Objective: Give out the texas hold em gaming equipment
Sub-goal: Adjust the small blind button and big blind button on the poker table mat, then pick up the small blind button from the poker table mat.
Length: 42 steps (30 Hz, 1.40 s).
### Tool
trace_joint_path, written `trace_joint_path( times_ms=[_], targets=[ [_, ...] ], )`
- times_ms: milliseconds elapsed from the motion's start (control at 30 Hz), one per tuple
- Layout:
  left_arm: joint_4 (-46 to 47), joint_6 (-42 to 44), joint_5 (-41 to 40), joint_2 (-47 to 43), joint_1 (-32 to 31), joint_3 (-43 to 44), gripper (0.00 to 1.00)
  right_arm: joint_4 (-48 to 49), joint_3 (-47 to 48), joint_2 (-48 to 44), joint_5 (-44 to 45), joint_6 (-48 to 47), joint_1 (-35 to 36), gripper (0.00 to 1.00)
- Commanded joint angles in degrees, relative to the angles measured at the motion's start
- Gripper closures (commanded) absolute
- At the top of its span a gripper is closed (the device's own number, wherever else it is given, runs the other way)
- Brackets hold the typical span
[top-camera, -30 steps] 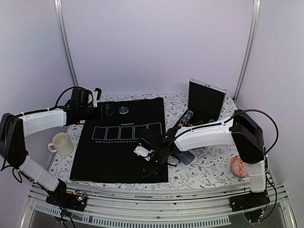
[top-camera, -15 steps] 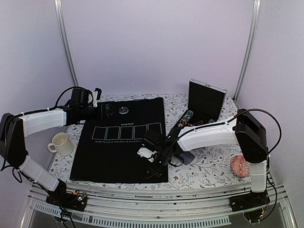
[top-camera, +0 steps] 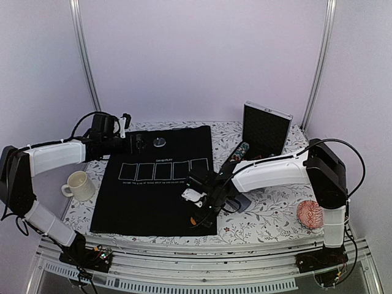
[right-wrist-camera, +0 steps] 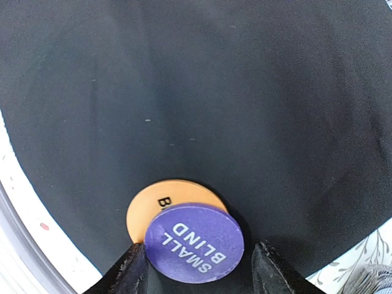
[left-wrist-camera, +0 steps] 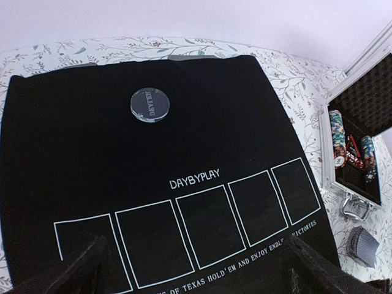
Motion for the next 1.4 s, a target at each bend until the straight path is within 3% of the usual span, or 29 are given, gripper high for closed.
trace_joint_path(
  times_ms=[0,333,567,667,967,1267,1367],
  targets=[
    [-0.14,0.93,-0.12,-0.82,-0.3,0.85,0.02,-1.32,-1.09,-2.53,0.41,1.37,-0.87,0.42],
    [-0.13,1.12,-0.28,-0.77,-0.3,0.76,0.02,-2.65,-0.44,-2.71,1.65,2.25,-2.64,0.43],
    [-0.06,1.0,-0.31,-0.72,-0.26,0.76,0.02,0.07,0.0,-3.98,-6.72,1.01,-2.55,0.25],
    [-0.05,0.95,-0.32,-0.76,-0.28,0.77,0.02,0.97,0.95,-3.21,-5.54,1.69,-2.56,0.23],
    [-0.27,1.16,-0.46,-0.92,-0.29,0.84,0.02,0.17,3.91,1.57,-3.75,1.59,-2.57,0.36],
    [-0.13,1.17,-0.41,-0.6,-0.18,0.85,0.02,-1.97,3.03,3.43,0.15,0.78,-1.85,0.37],
    [-0.18,1.17,-0.36,-0.67,-0.18,0.76,0.02,-2.4,2.6,3.49,1.0,0.78,-1.77,0.47]
  ],
)
